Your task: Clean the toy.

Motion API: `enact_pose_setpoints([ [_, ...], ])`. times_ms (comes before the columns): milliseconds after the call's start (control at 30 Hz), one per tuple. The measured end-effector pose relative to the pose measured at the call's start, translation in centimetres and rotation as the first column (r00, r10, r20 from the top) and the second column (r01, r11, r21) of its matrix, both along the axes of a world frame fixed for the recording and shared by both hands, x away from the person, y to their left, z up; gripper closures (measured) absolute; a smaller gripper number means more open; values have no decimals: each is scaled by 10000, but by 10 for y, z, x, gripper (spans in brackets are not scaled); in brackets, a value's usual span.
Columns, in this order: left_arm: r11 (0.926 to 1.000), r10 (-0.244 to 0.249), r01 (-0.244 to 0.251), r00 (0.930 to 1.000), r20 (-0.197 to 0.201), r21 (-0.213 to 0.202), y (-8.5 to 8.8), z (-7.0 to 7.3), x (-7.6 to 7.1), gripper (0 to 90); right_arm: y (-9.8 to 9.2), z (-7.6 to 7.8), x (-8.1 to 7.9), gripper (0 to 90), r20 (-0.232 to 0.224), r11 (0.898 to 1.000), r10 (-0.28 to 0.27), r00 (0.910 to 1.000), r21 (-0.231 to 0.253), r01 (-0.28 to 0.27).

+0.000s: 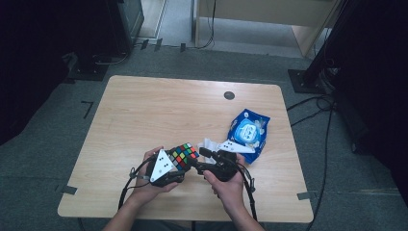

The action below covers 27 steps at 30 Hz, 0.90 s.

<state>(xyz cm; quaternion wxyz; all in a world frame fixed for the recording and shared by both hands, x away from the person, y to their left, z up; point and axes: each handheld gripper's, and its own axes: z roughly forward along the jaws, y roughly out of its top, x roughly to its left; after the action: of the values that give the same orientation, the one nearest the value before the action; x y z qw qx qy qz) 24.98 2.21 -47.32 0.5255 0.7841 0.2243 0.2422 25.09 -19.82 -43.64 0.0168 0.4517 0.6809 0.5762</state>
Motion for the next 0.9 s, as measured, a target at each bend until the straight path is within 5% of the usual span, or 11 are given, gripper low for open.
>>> enact_pose_setpoints([
  [200, 10000, -81, 81, 9997, 239, 30, -9, 1, -6, 340, 8, -8, 2, 290, -642, 9992, -272, 9976, -326, 251],
  [333, 9999, -110, 111, 9995, 298, -38, -10, 1, -8, 340, 10, -13, 3, 317, -933, 9999, -96, 9956, -122, 85],
  [433, 9997, -190, 192, 9997, 142, -144, -8, 2, -7, 339, 7, -16, 7, 342, -1482, 9983, 129, 9889, 577, -44],
  [700, 9990, -419, 418, 9991, -88, -132, -9, 1, -5, 333, 5, -16, 8, 343, -1619, 9992, 168, 9867, 373, -109],
  [900, 9974, -701, 700, 9975, -54, -153, -2, 1, -4, 260, -11, -6, 11, 343, -1284, 9991, -316, 9912, 256, 351],
])
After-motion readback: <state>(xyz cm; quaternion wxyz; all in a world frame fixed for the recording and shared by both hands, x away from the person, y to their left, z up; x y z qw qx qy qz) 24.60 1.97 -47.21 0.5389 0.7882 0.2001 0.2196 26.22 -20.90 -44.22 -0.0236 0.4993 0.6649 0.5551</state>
